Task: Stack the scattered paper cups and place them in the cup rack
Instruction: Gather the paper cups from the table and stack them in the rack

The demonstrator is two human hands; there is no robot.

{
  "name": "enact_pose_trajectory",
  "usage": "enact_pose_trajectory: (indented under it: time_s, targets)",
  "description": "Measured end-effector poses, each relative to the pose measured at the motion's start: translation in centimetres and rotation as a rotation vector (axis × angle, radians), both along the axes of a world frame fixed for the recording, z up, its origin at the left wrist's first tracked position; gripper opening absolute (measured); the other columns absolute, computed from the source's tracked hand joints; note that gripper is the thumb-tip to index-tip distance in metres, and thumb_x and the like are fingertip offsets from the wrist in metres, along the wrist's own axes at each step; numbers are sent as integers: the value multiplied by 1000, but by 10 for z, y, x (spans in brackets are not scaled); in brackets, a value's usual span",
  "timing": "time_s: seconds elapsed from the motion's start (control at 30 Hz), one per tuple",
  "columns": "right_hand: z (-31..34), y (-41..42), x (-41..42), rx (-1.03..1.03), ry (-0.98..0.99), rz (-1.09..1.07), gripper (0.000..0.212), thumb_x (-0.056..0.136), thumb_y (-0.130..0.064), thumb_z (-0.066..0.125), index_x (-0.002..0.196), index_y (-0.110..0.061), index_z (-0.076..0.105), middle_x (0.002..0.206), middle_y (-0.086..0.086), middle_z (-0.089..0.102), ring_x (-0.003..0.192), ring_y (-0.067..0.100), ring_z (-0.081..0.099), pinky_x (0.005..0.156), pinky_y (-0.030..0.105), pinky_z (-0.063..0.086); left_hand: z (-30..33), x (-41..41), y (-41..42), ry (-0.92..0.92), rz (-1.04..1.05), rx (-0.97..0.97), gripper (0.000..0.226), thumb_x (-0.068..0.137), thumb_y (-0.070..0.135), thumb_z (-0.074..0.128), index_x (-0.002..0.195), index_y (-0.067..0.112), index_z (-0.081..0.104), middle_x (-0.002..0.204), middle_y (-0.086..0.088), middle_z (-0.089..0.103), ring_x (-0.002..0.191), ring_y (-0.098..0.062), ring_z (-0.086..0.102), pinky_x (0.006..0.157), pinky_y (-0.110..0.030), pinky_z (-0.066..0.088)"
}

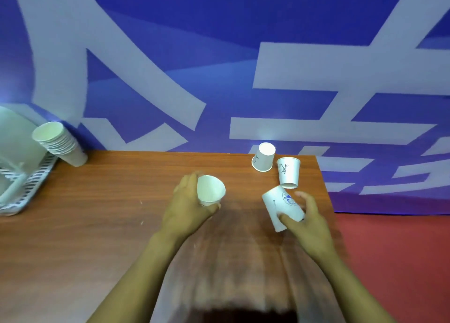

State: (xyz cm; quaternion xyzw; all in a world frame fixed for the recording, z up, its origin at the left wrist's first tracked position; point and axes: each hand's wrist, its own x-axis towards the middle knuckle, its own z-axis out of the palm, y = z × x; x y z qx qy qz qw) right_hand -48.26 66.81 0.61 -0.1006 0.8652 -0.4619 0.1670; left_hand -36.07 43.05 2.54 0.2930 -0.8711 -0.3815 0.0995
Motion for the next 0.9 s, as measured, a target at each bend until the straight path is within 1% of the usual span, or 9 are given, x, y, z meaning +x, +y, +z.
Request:
enact_pose_trajectory:
  time_s: [0.1,0.2,0.23,0.33,0.4,0.57,0.67,0.77,0.9]
  targets:
    - [6,-12,26,-6,64,41,48,73,-20,77,116,-29,58,108,-4,61,91,5,56,75,20,42,14,37,5,20,-58,-47,84,68,24,76,141,30,34,125,12,39,118,-8,43,93,-22,38]
    - [15,-25,52,-7,83,60,56,72,-13,78,122,-26,56,116,3,51,91,-1,50,73,7,37,22,69,-1,-15,-83,-40,76,70,27,76,135,30,37,121,11,33,112,-15,50,90,-29,46]
    - [18,-30,61,-14,81,58,60,72,-12,78,126,-25,52,119,3,48,93,1,48,75,8,37,26,78,-7,-22,-85,-35,73,69,30,76,132,30,39,119,12,32,109,-15,50,89,-31,46]
    - [24,-47,88,-40,86,16,70,71,-10,79,129,-20,41,128,4,43,106,14,45,86,25,37,37,102,-30,-33,-98,-39,73,63,39,80,124,32,41,116,15,32,107,-11,44,85,-29,44]
    - [29,-65,111,-49,89,-7,73,70,-10,80,127,-19,36,126,4,44,107,17,47,86,28,38,44,121,-50,-19,-123,-64,74,59,44,82,121,32,43,114,16,34,107,-10,42,83,-28,42]
    - [47,-126,179,35,169,17,59,67,-16,82,110,-23,42,116,5,49,99,17,48,79,22,33,54,182,-119,25,-156,-58,78,62,46,80,128,31,42,117,11,39,113,-14,44,90,-30,43]
    - [55,-167,219,76,208,51,63,69,-20,82,122,-25,50,119,-1,42,99,7,42,83,12,28,53,223,-160,40,-142,-41,84,66,43,79,137,34,36,120,8,37,116,-14,41,91,-26,37]
    - [58,-198,252,69,188,78,72,72,-19,80,135,-27,47,119,-4,36,104,5,41,91,12,27,50,257,-187,15,-148,-59,75,68,37,78,133,32,40,118,7,35,115,-17,41,89,-26,38]
    - [60,-222,287,84,193,99,77,72,-17,78,140,-24,43,123,-2,40,110,8,43,91,12,27,48,290,-208,-4,-209,-60,78,67,23,74,135,31,38,128,10,33,121,-19,40,93,-30,42]
